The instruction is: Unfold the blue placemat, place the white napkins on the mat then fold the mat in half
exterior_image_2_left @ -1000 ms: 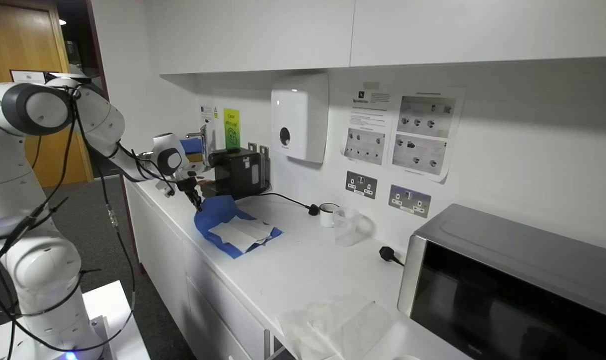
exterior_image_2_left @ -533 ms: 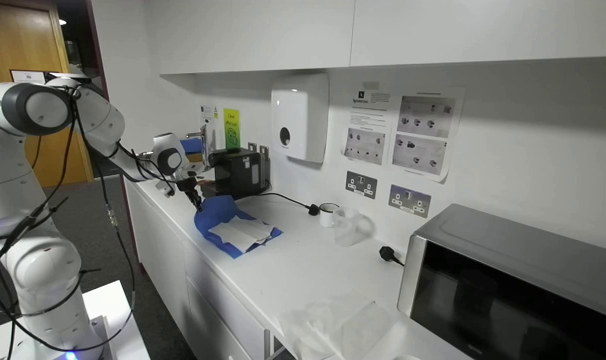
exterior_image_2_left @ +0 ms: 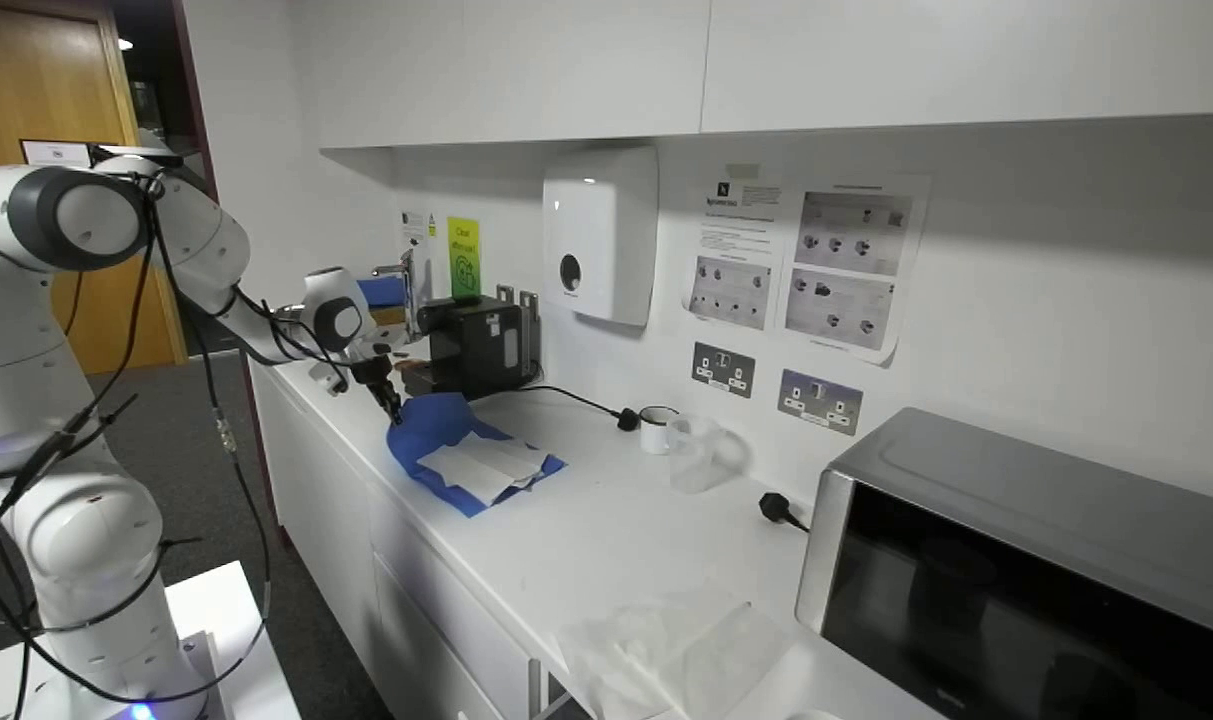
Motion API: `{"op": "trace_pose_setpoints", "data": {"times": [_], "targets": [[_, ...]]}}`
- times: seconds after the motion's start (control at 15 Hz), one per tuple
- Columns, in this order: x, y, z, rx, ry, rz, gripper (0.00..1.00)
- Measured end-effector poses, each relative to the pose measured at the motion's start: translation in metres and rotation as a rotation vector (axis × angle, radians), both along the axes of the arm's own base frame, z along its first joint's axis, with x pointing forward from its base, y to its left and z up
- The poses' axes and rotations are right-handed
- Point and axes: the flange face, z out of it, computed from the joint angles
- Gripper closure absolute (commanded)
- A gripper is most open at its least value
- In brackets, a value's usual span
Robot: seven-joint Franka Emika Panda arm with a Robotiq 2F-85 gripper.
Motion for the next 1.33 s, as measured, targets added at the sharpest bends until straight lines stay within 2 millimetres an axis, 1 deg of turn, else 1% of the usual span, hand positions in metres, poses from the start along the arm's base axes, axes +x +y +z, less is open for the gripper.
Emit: {"op": "trace_pose_setpoints", "data": {"times": [0.2, 0.4, 0.6, 0.8, 1.33], "targets": [[0.000, 0.000, 0.003, 0.003, -0.007, -0.002, 1.00], [0.000, -0.003, 0.015, 0.028, -0.036, -0.019, 1.00], [-0.002, -0.015, 0.028, 0.078, -0.078, -0.056, 1.00], [-0.007, -0.030, 0.037, 0.127, -0.116, -0.096, 1.00], [-0.020, -0.058, 0.045, 0.258, -0.194, -0.201, 1.00]]}}
